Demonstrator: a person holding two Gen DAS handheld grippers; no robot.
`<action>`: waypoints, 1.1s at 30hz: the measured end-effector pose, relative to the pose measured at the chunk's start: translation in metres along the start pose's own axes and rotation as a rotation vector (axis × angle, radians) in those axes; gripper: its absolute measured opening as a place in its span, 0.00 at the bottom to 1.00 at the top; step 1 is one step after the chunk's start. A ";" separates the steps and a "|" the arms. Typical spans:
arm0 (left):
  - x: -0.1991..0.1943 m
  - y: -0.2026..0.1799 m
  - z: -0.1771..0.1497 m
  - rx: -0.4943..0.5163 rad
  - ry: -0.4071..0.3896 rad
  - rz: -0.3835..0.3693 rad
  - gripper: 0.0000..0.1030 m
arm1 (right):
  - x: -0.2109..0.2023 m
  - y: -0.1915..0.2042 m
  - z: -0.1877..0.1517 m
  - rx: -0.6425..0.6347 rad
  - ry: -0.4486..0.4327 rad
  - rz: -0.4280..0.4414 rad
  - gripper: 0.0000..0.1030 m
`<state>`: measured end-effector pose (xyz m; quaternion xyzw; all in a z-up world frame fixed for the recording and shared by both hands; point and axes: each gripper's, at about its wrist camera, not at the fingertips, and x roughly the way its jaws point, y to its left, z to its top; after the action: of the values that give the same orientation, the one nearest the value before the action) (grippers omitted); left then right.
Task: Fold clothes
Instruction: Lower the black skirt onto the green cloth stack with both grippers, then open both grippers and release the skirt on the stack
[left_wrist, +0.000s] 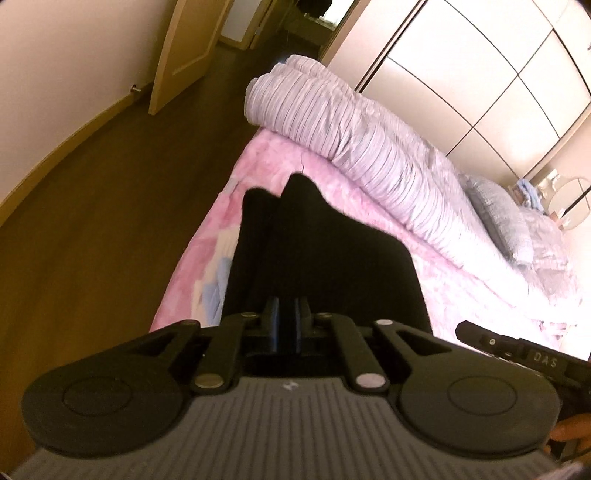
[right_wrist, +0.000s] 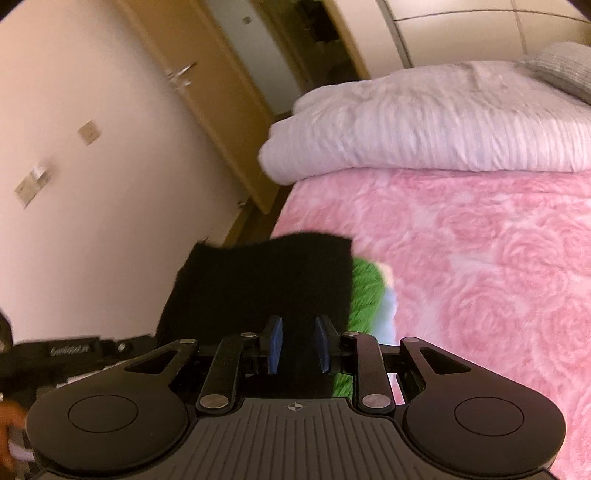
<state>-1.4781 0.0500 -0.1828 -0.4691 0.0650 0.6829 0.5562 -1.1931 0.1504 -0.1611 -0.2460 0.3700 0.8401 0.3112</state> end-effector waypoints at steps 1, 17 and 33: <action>0.007 0.000 0.003 0.007 0.000 0.003 0.04 | 0.005 -0.002 0.006 0.014 0.009 -0.007 0.24; 0.023 0.024 0.020 -0.049 0.004 -0.002 0.02 | 0.040 -0.012 0.019 0.073 0.125 0.044 0.23; -0.020 0.008 -0.068 0.037 0.105 0.125 0.00 | -0.002 0.046 -0.072 -0.305 0.237 0.009 0.22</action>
<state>-1.4469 -0.0083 -0.2097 -0.4887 0.1357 0.6894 0.5171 -1.2112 0.0695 -0.1822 -0.3859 0.2735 0.8529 0.2210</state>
